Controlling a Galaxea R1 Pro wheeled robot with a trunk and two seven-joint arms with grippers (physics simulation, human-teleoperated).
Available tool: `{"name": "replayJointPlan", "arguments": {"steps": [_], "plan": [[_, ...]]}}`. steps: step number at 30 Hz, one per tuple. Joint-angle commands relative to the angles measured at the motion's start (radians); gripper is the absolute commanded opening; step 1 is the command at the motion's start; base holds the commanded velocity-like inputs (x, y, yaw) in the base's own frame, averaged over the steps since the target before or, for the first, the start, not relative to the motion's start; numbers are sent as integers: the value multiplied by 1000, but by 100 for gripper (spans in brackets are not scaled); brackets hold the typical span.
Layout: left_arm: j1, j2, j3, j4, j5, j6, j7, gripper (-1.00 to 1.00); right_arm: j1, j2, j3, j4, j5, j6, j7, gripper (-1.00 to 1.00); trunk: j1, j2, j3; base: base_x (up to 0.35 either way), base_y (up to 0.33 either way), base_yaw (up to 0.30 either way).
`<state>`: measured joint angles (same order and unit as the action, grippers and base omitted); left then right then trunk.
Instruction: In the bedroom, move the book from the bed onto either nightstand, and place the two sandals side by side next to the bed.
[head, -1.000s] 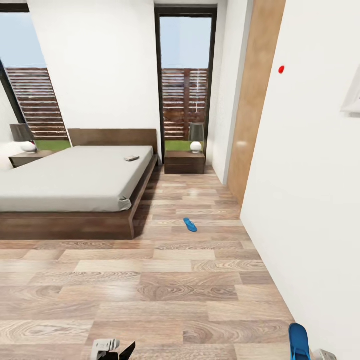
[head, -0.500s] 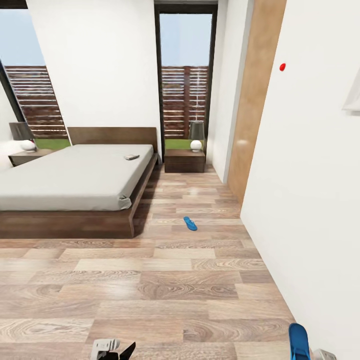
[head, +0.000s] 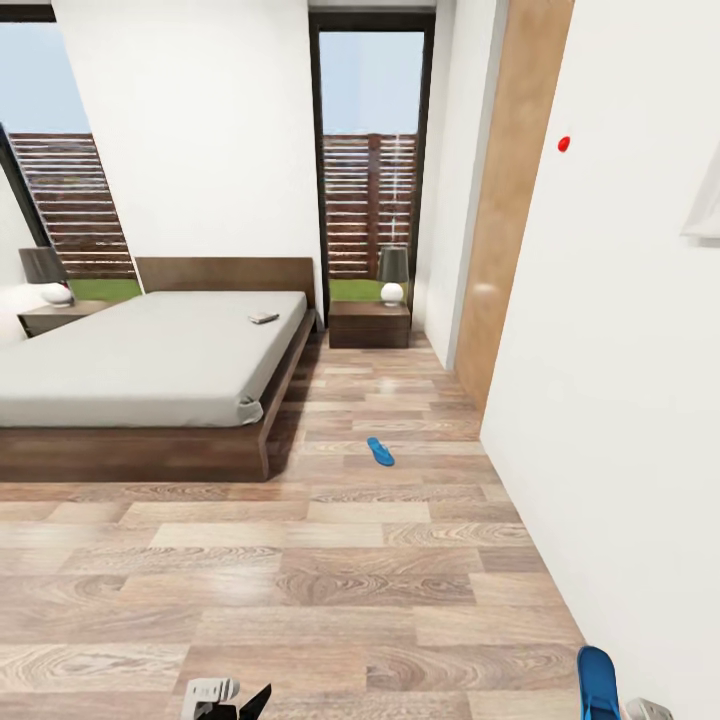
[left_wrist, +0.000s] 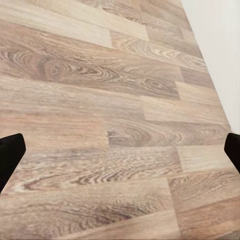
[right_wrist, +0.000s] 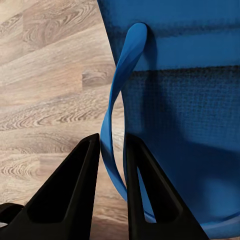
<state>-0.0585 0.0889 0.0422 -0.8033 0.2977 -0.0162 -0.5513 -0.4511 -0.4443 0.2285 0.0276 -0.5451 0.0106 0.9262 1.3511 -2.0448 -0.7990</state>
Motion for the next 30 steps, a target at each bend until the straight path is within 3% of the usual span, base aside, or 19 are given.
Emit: {"name": "replayJointPlan", "arguments": {"steps": [1,18,30], "plan": [[-1,0,1,1,4,-1,-4,100,-1,0,9,3,-12,3,8,-100,-4,7,2,0,0,0],[-1,0,1,1,4,-1,-4,100,-1,0,9,3,-12,3,8,-100,-69,126,55,0,0,0],[-1,0,2,0,4,-2,-6,100,-1,0,9,3,-12,3,6,-100,-69,126,39,0,0,0]]}}
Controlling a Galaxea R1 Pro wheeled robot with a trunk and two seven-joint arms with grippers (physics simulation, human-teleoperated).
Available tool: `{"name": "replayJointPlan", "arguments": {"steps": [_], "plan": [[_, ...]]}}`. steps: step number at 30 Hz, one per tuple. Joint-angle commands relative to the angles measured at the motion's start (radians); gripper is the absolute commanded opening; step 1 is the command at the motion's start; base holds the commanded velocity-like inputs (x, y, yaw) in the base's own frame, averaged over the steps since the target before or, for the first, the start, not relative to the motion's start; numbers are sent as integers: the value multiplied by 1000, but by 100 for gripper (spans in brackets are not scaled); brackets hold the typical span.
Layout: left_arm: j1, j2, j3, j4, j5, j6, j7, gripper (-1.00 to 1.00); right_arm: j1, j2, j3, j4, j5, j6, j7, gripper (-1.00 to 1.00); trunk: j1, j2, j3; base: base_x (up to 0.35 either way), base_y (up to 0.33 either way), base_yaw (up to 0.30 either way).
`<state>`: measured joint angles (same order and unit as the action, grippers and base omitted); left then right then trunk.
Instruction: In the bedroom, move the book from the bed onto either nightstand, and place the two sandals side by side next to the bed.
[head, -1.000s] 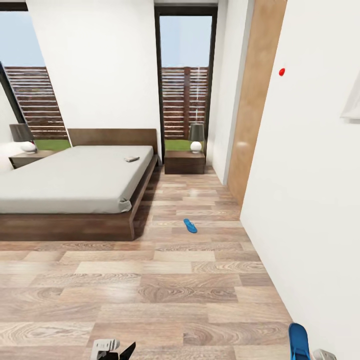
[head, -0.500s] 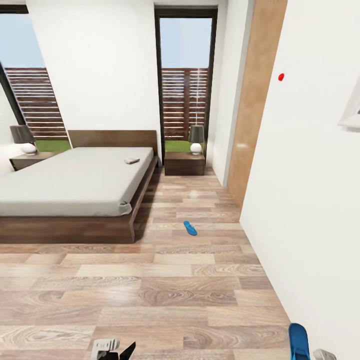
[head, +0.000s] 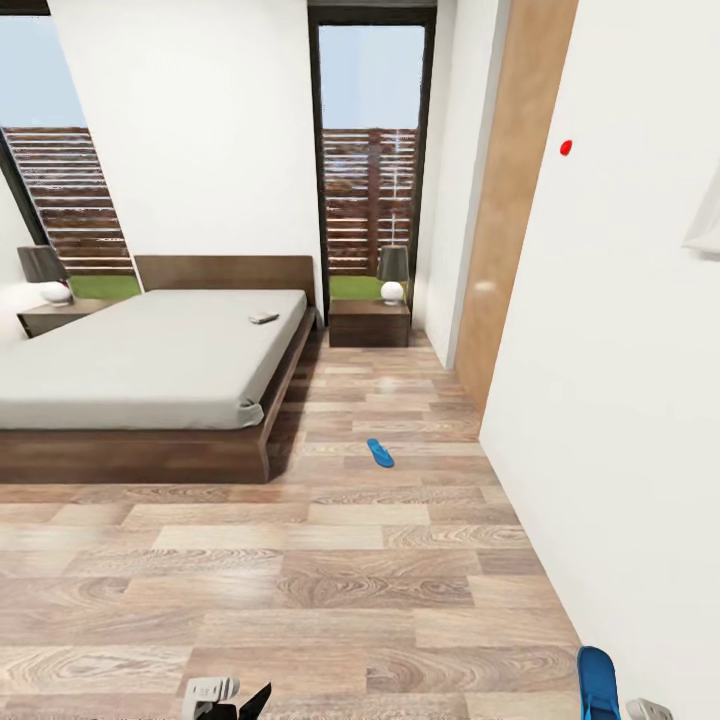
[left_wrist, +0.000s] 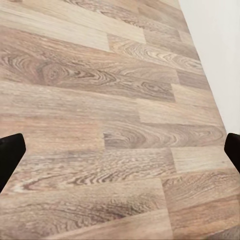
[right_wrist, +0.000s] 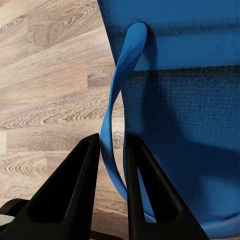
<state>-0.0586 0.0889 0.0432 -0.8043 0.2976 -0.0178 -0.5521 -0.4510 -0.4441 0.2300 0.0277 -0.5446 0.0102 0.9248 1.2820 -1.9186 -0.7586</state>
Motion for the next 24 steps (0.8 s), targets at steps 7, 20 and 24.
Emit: {"name": "replayJointPlan", "arguments": {"steps": [7,20,24], "plan": [[0,0,1,1,5,0,-5,100,-2,0,8,3,-12,3,8,-100,0,0,-4,0,0,0],[0,0,3,3,3,2,1,100,-2,0,8,3,-12,3,8,-100,0,0,-4,245,-21,0],[-1,0,4,4,3,1,2,100,-2,0,8,3,-12,3,8,-100,0,0,-4,268,-198,0]]}}
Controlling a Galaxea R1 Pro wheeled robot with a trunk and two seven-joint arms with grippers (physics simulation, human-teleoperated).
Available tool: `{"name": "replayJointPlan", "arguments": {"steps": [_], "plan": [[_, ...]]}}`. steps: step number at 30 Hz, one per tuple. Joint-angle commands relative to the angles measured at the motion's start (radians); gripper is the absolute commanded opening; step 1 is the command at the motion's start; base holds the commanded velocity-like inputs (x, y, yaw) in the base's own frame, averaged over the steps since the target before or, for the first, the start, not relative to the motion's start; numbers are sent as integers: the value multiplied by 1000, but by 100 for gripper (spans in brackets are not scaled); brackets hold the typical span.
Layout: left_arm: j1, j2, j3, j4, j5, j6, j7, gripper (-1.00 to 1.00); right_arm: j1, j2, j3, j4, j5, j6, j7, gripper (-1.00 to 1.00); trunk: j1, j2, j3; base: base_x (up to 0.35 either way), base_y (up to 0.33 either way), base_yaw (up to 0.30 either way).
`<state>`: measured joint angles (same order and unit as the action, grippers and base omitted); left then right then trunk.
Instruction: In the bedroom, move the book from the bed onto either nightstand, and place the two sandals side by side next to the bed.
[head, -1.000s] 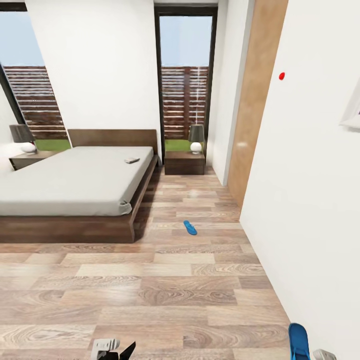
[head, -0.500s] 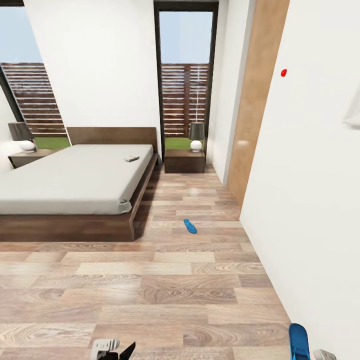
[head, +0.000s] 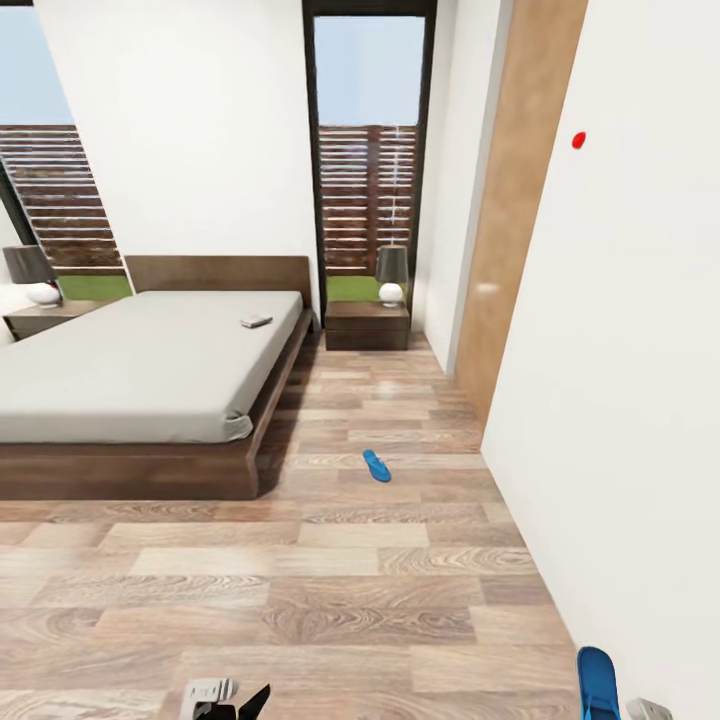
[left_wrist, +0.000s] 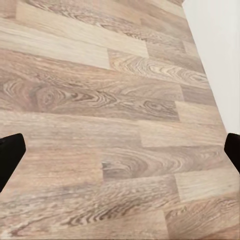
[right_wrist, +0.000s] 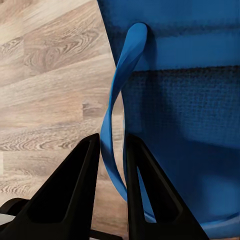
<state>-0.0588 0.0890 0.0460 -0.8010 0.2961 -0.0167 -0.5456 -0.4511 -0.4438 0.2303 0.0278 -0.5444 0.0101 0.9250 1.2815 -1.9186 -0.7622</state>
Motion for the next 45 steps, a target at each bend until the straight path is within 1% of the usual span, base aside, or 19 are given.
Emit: {"name": "replayJointPlan", "arguments": {"steps": [1,13,27,29,30,31,32,33,34,35,36,37,38,39,40,41,43,45], "plan": [[0,0,2,1,5,0,-5,100,-1,0,7,3,-12,3,8,-100,0,0,-1,259,-217,0],[0,0,5,2,6,0,-5,100,-1,0,7,3,-12,3,7,-100,0,0,-1,255,-202,0],[0,1,5,2,8,0,-5,100,-1,1,9,3,-9,3,5,-100,0,0,-1,281,-13,0],[0,0,5,2,8,0,-5,100,-1,6,11,3,-5,3,4,-100,0,0,-1,296,0,0],[0,0,4,2,8,0,-5,100,-1,20,12,3,-3,4,4,-100,0,0,-1,297,0,0],[0,0,3,2,7,0,-5,100,-1,63,14,2,-1,4,3,-100,0,0,-1,297,0,0],[0,0,3,2,7,0,-5,100,-1,96,15,1,1,4,1,-100,0,0,-1,297,0,0],[0,0,2,2,7,0,-5,100,-1,112,15,0,2,4,0,-100,0,0,-1,297,0,0],[0,0,2,2,6,0,-5,100,-1,141,18,0,7,4,-8,-100,0,0,-1,297,0,0],[0,0,2,2,6,0,-5,100,-1,166,25,-1,16,4,-25,-100,0,0,-1,297,0,0],[0,0,2,2,6,0,-5,100,-1,204,56,0,38,4,-105,-100,0,0,-1,297,0,0],[0,0,2,2,6,0,-5,100,-1,208,61,0,41,4,-127,-100,0,0,-1,297,0,0],[0,0,2,2,6,0,-5,100,-1,213,68,1,44,5,-170,-100,0,0,-1,297,0,0],[0,0,1,2,6,0,-5,100,-1,219,76,1,47,5,-246,-100,0,0,-1,297,0,0],[0,0,1,2,6,0,-5,100,-1,220,76,1,48,5,-273,-100,0,0,-1,297,0,0],[0,0,0,2,6,0,-5,100,-1,221,75,0,48,5,-284,-100,0,0,-1,297,0,0],[0,0,0,2,6,0,-6,100,-1,221,73,-6,45,9,-341,-100,0,0,-1,297,0,0],[0,0,0,2,6,-1,-6,100,-1,221,72,-8,41,10,-361,-100,0,0,-1,297,0,0]]}}
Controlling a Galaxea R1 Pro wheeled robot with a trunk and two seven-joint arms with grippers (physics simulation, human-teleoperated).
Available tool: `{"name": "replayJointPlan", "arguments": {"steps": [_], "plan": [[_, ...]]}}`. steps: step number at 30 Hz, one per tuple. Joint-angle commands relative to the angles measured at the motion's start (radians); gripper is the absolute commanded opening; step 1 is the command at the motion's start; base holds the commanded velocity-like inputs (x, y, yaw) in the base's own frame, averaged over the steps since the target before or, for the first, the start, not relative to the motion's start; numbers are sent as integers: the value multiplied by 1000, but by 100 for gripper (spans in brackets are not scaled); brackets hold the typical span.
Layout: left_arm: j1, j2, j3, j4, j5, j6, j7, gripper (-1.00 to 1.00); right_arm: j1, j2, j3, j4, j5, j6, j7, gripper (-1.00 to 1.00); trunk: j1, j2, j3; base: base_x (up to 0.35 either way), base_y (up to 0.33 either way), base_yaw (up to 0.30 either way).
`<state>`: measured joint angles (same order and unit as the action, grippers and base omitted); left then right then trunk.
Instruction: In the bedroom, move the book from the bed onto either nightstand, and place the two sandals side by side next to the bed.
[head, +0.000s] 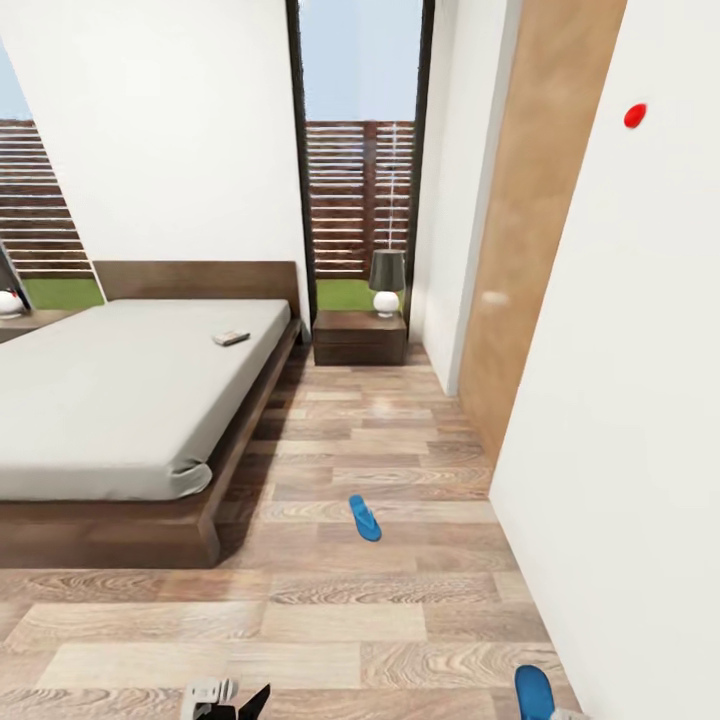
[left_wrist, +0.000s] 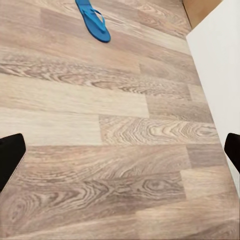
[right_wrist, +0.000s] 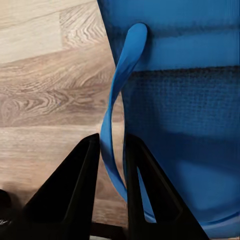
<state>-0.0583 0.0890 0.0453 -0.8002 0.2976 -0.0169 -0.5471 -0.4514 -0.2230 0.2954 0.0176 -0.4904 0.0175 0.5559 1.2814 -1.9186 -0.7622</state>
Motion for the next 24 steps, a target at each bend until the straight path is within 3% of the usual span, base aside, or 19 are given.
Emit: {"name": "replayJointPlan", "arguments": {"steps": [1,24], "plan": [[0,0,1,1,5,-1,-5,100,-1,0,6,1,-13,2,5,-100,0,0,-1,297,0,0],[-1,-2,0,3,9,0,-3,100,-1,2,15,5,-4,-5,-5,-100,0,0,-1,307,-1,0]]}}
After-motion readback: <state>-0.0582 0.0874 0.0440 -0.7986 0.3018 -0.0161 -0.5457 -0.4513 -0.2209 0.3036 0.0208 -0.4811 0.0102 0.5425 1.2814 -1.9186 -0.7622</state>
